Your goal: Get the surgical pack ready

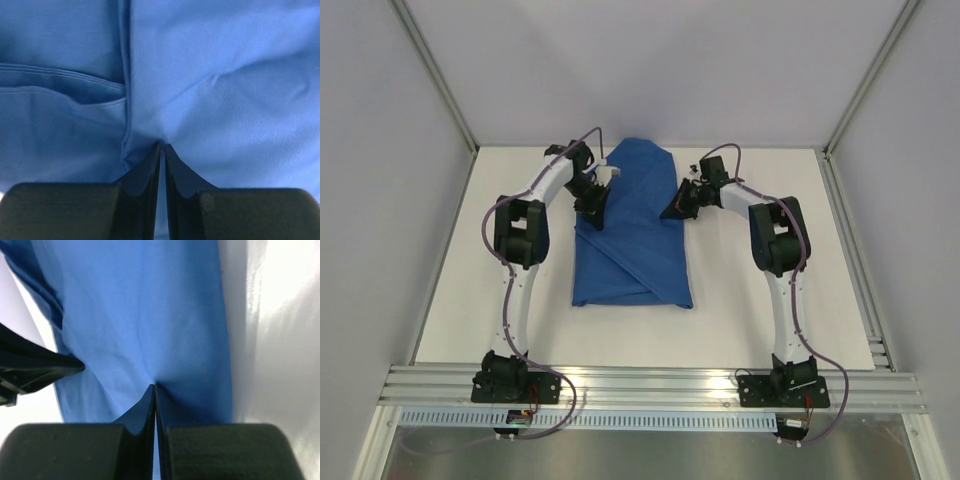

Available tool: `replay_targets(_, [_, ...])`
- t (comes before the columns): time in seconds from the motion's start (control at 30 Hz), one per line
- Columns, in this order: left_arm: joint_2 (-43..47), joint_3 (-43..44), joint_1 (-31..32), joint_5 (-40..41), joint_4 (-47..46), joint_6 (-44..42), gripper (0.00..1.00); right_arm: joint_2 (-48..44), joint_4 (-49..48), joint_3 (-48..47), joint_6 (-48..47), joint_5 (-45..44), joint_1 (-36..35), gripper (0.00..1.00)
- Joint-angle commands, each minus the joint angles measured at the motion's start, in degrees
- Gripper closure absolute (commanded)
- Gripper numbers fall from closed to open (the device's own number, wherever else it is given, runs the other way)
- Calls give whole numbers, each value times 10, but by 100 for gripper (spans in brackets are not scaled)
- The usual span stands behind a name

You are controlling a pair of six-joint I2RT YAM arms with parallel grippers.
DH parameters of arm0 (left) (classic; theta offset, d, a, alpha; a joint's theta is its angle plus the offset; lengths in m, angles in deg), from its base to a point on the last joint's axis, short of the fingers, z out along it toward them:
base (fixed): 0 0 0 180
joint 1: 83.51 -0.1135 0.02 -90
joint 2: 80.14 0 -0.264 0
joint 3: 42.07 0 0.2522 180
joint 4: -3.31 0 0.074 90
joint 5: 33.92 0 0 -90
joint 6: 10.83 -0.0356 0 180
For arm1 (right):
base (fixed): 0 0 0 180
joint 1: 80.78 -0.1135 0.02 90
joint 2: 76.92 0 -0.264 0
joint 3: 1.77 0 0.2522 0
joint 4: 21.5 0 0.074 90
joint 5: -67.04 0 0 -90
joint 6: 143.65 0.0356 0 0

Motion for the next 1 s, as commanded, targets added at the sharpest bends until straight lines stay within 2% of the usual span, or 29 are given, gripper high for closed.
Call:
replay_targets(0.0, [-4, 12, -3, 28, -10, -4, 84, 20, 23, -5, 14, -11, 2, 100])
replay_targets(0.17, [6, -7, -5, 28, -10, -8, 84, 16, 2, -7, 56, -8, 12, 99])
replay_targets(0.3, [41, 17, -6, 20, 1, -7, 83, -5, 39, -85, 38, -11, 15, 99])
replay_targets(0.37, [73, 32, -14, 15, 1, 2, 78, -21, 51, -99, 34, -19, 19, 99])
replay_targets(0.47, [121, 28, -31, 16, -4, 13, 73, -75, 56, -80, 23, -48, 22, 91])
replay_targets(0.57, [159, 3, -58, 30, -16, 30, 56, -117, 81, -52, -17, -93, 22, 75])
replay_targets(0.6, [165, -7, -65, 30, -21, 35, 51, -121, 94, -48, -26, -101, 23, 63])
replay_targets(0.63, [168, -26, -71, 31, -32, 39, 39, -120, 99, -41, -38, -105, 27, 58])
replay_targets(0.7, [159, -28, -88, 41, -38, 51, 31, -106, 113, -46, -41, -104, 32, 53])
replay_targets(0.97, [82, 17, -94, 72, -53, 84, 26, -3, 139, -140, -28, -105, 42, 50])
